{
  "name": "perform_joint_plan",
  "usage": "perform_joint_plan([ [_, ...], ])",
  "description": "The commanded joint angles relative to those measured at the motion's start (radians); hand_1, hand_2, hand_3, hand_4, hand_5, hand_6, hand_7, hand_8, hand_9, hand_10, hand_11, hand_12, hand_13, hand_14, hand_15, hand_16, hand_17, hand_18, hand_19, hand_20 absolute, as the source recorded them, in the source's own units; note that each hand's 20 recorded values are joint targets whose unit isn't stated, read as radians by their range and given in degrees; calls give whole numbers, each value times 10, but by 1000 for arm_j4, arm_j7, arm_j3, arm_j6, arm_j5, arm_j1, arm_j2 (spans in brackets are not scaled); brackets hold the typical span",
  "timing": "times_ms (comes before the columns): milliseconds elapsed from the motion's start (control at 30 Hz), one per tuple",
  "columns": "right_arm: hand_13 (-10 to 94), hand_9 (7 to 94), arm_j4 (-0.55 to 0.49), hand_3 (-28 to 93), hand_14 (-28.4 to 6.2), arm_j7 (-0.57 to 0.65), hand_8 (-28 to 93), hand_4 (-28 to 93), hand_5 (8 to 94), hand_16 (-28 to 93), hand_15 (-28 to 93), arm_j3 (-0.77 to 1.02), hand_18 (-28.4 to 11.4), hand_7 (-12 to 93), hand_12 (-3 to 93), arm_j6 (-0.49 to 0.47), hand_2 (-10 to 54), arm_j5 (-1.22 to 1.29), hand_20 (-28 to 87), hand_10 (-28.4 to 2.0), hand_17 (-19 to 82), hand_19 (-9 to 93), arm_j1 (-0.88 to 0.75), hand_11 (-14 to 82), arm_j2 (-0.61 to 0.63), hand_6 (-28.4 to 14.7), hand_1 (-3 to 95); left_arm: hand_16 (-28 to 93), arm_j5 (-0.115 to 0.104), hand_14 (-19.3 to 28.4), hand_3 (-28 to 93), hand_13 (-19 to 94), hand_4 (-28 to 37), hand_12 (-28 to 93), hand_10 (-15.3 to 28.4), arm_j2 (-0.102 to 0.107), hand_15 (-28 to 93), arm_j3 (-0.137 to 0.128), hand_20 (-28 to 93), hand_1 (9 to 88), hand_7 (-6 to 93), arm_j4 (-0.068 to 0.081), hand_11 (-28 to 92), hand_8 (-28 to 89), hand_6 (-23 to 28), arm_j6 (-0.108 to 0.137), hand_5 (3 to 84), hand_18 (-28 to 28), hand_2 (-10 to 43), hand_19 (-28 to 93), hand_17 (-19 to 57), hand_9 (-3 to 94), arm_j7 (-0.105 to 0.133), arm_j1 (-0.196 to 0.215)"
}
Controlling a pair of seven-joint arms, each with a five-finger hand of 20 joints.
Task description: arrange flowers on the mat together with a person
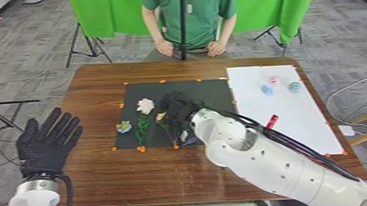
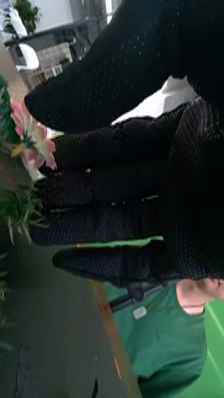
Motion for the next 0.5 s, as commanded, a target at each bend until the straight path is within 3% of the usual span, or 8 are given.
perform_joint_plan([
  [33,482,593,-55,803,-84,-8,-178,-283,550,247,408,27,-175,304,201,50,-95,-32,246,-101,184,611,-11,217,27,19,427,-69,-8,158,751,266,-283,90,155,-5,332,-2,141,205,147,3,191,-98,86,7,428,157,167,379,-62,375,2,23],
  [100,479,590,-52,804,-86,-4,-174,-283,549,247,407,24,-176,299,200,46,-95,-50,245,-101,182,610,-6,215,25,17,419,-69,-5,158,749,266,-283,90,155,-4,332,-2,141,207,147,5,191,-98,86,5,428,157,166,379,-62,375,-1,20],
  [267,481,603,-22,747,-93,48,-146,-283,604,239,406,-28,-180,299,194,142,-95,-42,239,-113,181,608,20,203,13,19,399,-69,-3,157,749,265,-283,89,155,-5,331,3,142,206,147,6,189,-98,86,3,428,157,166,378,-62,374,-4,15],
  [400,500,634,-10,656,-91,52,-65,-281,634,229,412,-45,-177,370,192,164,-53,-61,230,-116,194,617,27,204,3,20,488,-69,-5,157,749,265,-283,90,154,-3,330,3,142,207,147,6,190,-98,86,8,428,156,165,377,-62,374,-5,15],
  [500,510,648,-4,677,-84,51,-60,-280,641,229,410,-54,-173,396,200,176,-57,-74,227,-108,199,619,29,200,-2,24,527,-69,-9,157,749,265,-283,90,153,-4,331,3,142,206,147,6,191,-99,85,10,428,156,165,376,-61,375,-5,17],
])
